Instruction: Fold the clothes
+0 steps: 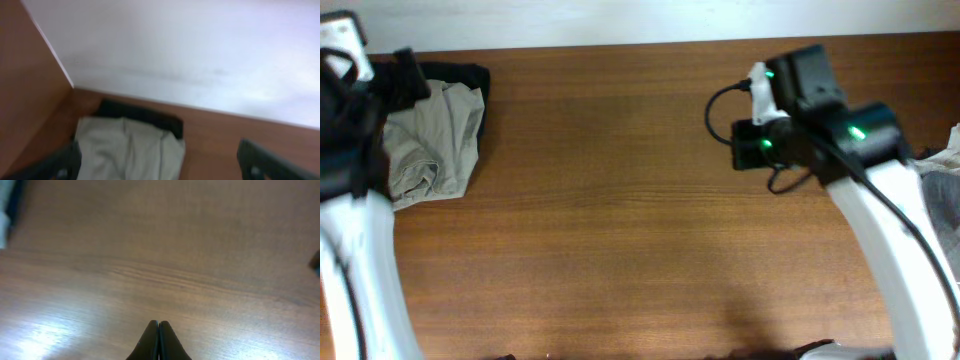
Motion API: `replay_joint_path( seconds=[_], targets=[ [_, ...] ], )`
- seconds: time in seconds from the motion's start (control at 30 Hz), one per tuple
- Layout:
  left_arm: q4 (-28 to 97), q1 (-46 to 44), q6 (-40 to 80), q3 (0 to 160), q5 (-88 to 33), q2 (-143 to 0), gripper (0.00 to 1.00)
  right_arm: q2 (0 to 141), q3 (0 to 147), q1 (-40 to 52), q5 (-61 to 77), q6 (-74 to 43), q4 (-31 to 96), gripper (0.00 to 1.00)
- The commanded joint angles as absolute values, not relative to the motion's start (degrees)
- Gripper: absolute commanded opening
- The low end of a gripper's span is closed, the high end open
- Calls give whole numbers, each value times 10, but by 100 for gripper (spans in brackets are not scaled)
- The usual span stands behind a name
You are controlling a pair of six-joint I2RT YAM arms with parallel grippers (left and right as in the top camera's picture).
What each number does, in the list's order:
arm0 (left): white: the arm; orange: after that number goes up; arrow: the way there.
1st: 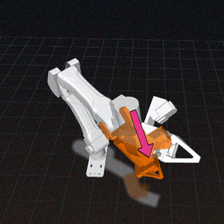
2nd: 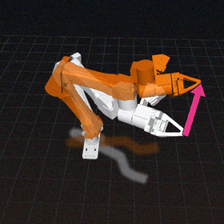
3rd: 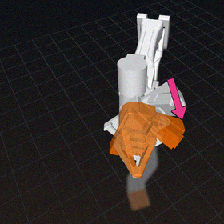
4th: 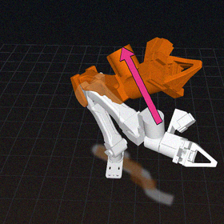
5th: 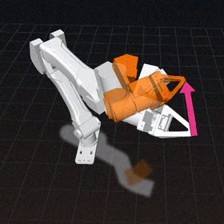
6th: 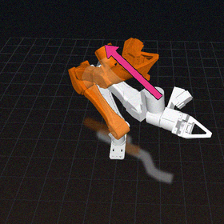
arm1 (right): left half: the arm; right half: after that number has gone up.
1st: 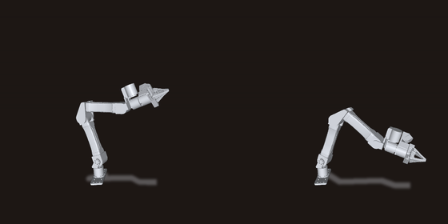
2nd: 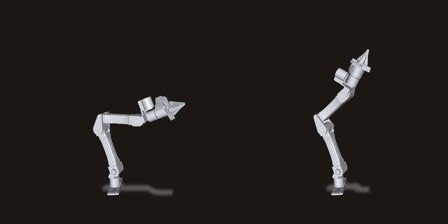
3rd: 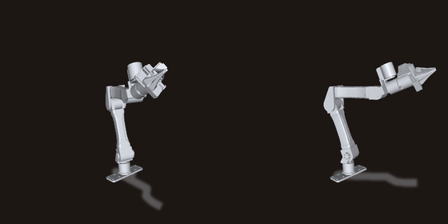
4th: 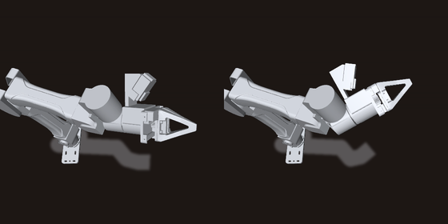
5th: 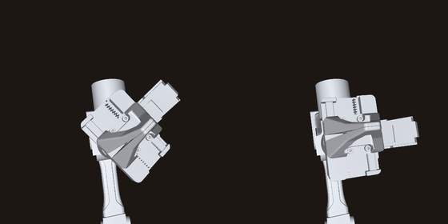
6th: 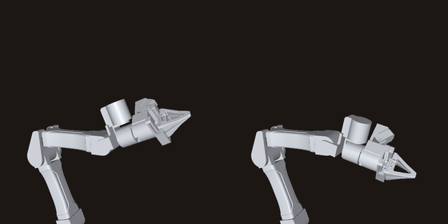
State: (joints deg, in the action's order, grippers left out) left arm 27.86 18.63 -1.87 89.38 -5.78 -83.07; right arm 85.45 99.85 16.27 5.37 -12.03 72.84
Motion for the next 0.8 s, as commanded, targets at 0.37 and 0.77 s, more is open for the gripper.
replay_joint_path(
  seconds=[0.37, 0.77],
  targets=[
    [479, 188, -31, 676, -249, -411, 98, 446, 874, 165, -7, -92, 755, 4],
    [415, 158, -30, 484, -304, -314, 99, 278, 664, 165, -2, -95, 775, 99]
  ],
)
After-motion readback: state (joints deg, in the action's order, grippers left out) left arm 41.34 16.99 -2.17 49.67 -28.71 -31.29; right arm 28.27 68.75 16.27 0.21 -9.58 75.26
